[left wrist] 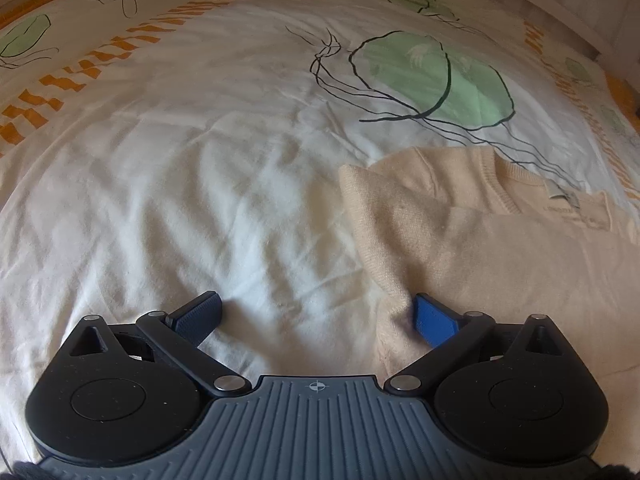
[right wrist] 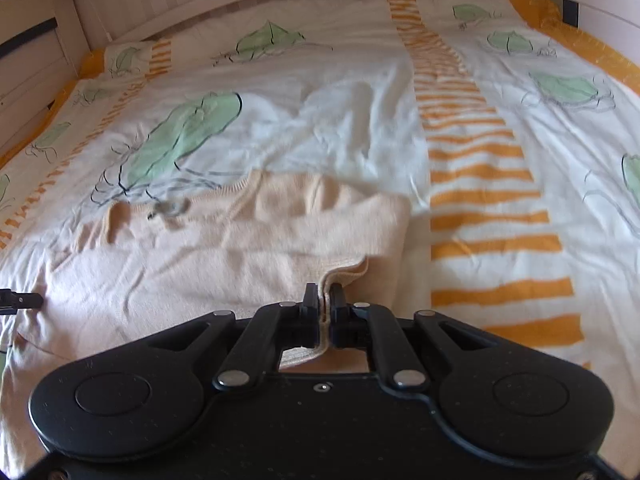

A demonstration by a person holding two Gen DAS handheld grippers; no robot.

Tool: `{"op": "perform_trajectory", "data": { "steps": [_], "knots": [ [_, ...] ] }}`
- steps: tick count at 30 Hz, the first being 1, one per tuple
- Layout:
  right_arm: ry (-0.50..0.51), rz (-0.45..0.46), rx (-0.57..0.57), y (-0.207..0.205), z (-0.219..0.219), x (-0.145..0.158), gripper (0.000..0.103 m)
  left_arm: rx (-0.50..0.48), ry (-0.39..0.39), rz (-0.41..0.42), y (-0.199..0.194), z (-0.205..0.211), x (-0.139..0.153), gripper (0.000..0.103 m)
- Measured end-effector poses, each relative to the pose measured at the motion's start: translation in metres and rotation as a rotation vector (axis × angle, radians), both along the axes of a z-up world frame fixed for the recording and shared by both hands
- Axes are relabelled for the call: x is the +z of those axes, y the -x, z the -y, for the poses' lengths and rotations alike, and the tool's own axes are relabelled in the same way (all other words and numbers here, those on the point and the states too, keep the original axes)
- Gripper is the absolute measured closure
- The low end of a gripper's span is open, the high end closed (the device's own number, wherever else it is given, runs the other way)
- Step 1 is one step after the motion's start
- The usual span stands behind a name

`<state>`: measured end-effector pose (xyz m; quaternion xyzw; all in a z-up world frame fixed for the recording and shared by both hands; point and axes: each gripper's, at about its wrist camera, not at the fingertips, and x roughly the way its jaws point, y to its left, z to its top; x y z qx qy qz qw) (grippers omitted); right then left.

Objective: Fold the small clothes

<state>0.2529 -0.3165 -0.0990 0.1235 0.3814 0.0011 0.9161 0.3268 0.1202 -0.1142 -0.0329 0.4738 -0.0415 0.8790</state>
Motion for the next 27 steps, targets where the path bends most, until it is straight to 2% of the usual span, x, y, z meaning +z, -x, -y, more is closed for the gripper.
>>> {"op": "perform_trajectory", "data": {
  "steps": [6,10,15,16,17,23,27],
  "knots": [
    [0.001,0.0,-0.001,-0.001,0.003,-0.004,0.089,0.007,0.029,-0.02,0.005,-0.014,0.002,0.001],
    [0.019,-0.011,-0.015,0.0,0.008,-0.006,0.087,0.046,-0.021,0.004,0.006,-0.019,0.006,0.001],
    [0.021,-0.01,-0.054,0.006,0.016,-0.004,0.072,0.061,-0.029,0.055,0.006,-0.018,0.015,0.001],
    [0.02,-0.007,-0.066,0.009,0.017,-0.002,0.062,0.055,-0.025,0.071,0.007,-0.017,0.018,0.001],
    [0.009,0.0,-0.074,0.012,0.019,0.0,0.055,0.046,-0.014,0.086,0.007,-0.016,0.02,0.001],
    [-0.039,0.013,-0.09,0.04,0.024,0.009,0.053,-0.024,0.077,0.151,0.019,-0.008,0.031,0.001],
    [-0.081,-0.002,-0.078,0.063,0.021,0.015,0.05,-0.104,0.17,0.113,0.038,-0.007,0.031,0.001]
  ]
}}
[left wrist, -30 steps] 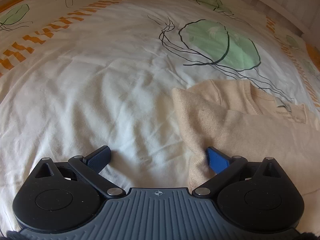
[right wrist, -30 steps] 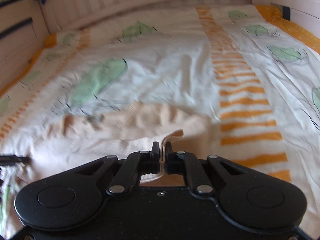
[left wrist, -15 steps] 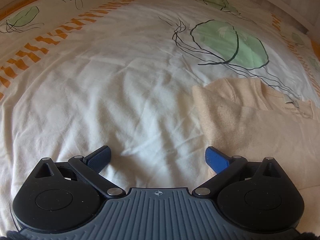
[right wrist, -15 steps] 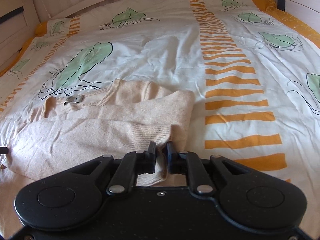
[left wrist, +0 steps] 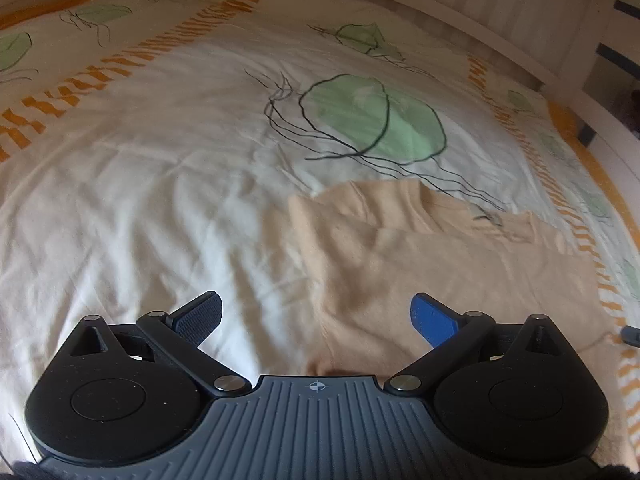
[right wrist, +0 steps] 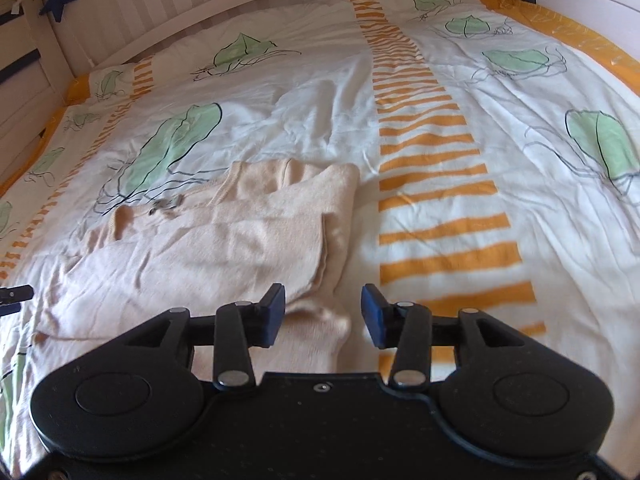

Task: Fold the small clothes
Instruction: 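Open the right tool to release the folded side, then move both tools toward the ribbed sweater hem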

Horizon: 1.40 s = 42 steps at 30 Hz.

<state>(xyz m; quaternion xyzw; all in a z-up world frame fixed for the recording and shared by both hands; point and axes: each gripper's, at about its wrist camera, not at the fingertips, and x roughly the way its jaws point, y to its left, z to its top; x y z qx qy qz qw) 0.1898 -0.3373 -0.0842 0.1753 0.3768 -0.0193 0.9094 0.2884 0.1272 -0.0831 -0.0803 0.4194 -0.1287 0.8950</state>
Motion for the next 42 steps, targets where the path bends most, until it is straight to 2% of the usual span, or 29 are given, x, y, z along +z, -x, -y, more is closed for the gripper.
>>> {"op": "perform_trajectory", "data": {
  "steps": [5,10,16,18,23,24,26,30,37,42],
  "knots": [
    [-0.062,-0.01,0.024,0.032,-0.004,0.013,0.048,-0.006,0.067,-0.02,0.037,-0.004,0.007,0.001],
    [-0.103,-0.019,0.05,0.066,-0.009,0.024,0.047,0.006,0.089,-0.016,0.079,-0.007,0.02,0.001],
    [-0.137,-0.039,0.052,0.101,-0.014,0.03,0.044,-0.011,0.038,-0.02,0.127,0.001,0.033,0.006],
    [-0.139,-0.043,0.052,0.111,-0.015,0.031,0.041,-0.005,0.03,-0.039,0.142,0.002,0.033,0.014],
    [-0.122,-0.066,0.055,0.132,-0.02,0.033,0.033,0.003,-0.015,-0.124,0.173,0.012,0.023,0.019],
    [-0.124,-0.071,0.054,0.136,-0.021,0.032,0.031,0.003,-0.026,-0.141,0.179,0.014,0.02,0.023],
    [-0.136,-0.083,0.05,0.144,-0.021,0.031,0.028,-0.004,-0.025,-0.174,0.187,0.017,0.013,0.027],
    [-0.156,-0.113,0.048,0.158,-0.022,0.026,0.028,-0.009,0.006,-0.231,0.202,0.018,0.0,0.028],
    [-0.142,-0.132,0.074,0.168,-0.03,0.023,0.028,-0.009,-0.016,-0.253,0.212,0.022,-0.005,0.028],
    [-0.113,-0.158,0.114,0.171,-0.039,0.02,0.027,-0.046,-0.032,-0.279,0.212,0.029,-0.013,0.03]
  ]
}}
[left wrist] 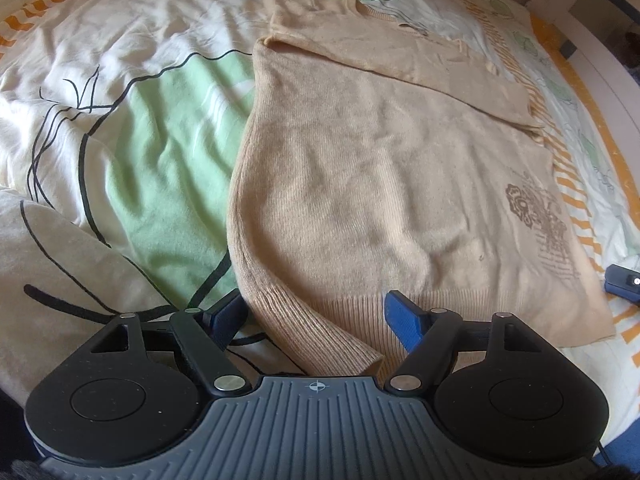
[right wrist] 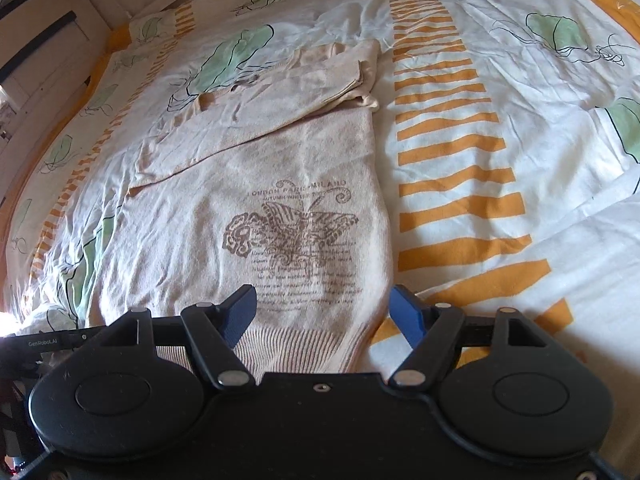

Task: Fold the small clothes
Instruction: 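Move both tools toward the ribbed sweater hem, then close the left tool on the ribbed hem while the right tool grips the hem too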

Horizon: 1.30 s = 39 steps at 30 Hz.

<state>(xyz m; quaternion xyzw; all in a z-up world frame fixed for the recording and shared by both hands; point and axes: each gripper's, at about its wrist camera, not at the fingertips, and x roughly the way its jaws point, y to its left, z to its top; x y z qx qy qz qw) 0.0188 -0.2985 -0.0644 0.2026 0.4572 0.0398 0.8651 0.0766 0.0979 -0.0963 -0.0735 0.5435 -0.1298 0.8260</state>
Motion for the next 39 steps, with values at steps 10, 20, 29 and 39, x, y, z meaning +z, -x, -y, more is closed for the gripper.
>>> {"op": "perform_trajectory", "data": {
  "steps": [10,20,29,39],
  "knots": [
    [0.01,-0.054,0.055,0.003,-0.009,-0.006,0.027,-0.001,0.005,-0.026,-0.003,0.0,-0.007,0.057],
    [0.036,-0.075,0.099,0.008,-0.015,-0.008,0.039,0.014,0.061,-0.039,-0.004,-0.007,-0.01,0.088],
    [-0.09,0.007,0.079,0.013,-0.004,-0.002,0.086,0.018,0.14,0.074,0.004,-0.01,0.011,0.097],
    [-0.235,0.222,0.032,-0.002,0.022,0.034,0.09,0.053,0.276,0.163,-0.009,-0.026,0.051,0.097]
  ]
}}
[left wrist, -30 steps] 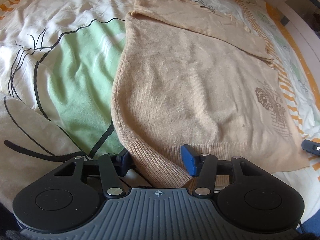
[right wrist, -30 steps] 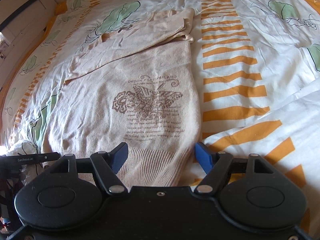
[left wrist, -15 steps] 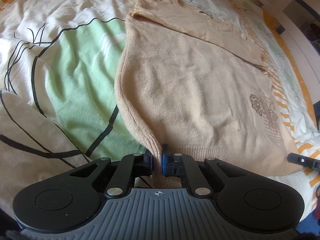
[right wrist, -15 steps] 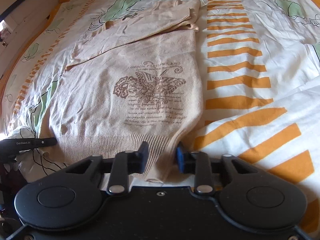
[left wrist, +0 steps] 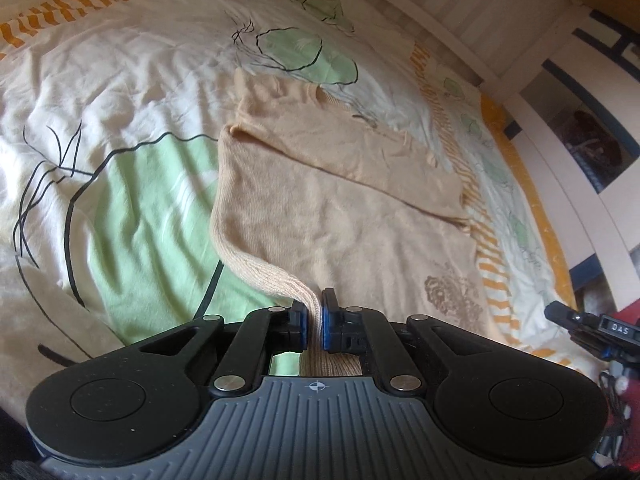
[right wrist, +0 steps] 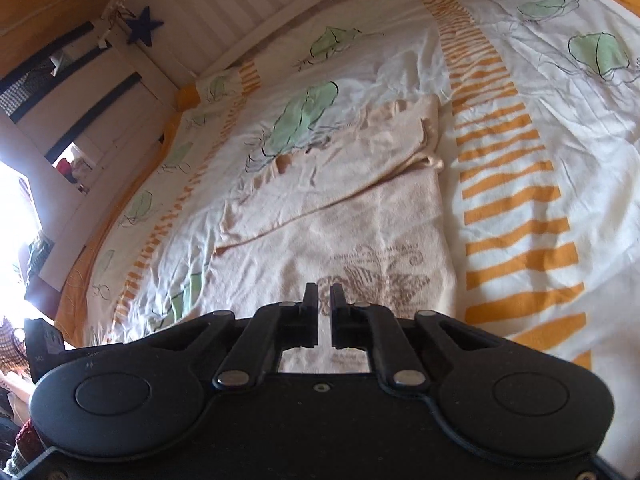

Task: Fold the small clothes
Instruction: 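Close the left tool on the ribbed hem while the right tool grips the hem too, then lift the hem with both tools and fold it over toward the collar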

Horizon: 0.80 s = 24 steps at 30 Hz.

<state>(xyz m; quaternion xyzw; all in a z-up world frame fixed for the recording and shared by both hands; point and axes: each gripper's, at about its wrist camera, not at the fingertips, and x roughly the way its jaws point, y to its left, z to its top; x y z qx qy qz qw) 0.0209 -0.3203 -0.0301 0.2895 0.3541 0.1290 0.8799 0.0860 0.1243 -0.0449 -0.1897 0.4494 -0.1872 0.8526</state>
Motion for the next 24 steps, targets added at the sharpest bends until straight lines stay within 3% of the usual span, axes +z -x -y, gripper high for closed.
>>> {"op": "perform_trajectory", "data": {
  "steps": [3,4,6,8,10,16,24],
  "knots": [
    [0.012,-0.017,-0.003,-0.013,0.005,0.003,0.087,0.004,-0.015,0.015,-0.008,0.001,0.005,0.097],
    [0.027,-0.049,-0.007,-0.017,0.006,0.002,0.081,-0.001,-0.018,0.017,-0.009,0.002,0.006,0.097],
    [0.068,-0.121,0.016,-0.02,0.004,-0.003,0.08,-0.009,-0.019,0.015,-0.009,0.003,0.005,0.097],
    [0.142,-0.193,0.013,-0.017,0.0,-0.01,0.049,-0.015,-0.018,0.01,-0.008,0.004,0.002,0.097],
    [0.185,-0.248,0.011,-0.01,-0.003,-0.018,0.038,-0.012,-0.017,0.006,-0.007,0.004,-0.001,0.097],
    [0.285,-0.303,0.032,0.0,-0.015,-0.025,0.039,-0.003,-0.007,-0.002,-0.002,-0.001,-0.005,0.097],
    [0.275,-0.36,0.075,0.002,-0.027,-0.034,0.039,0.009,-0.004,-0.006,0.0,-0.006,-0.009,0.097]
  ]
}}
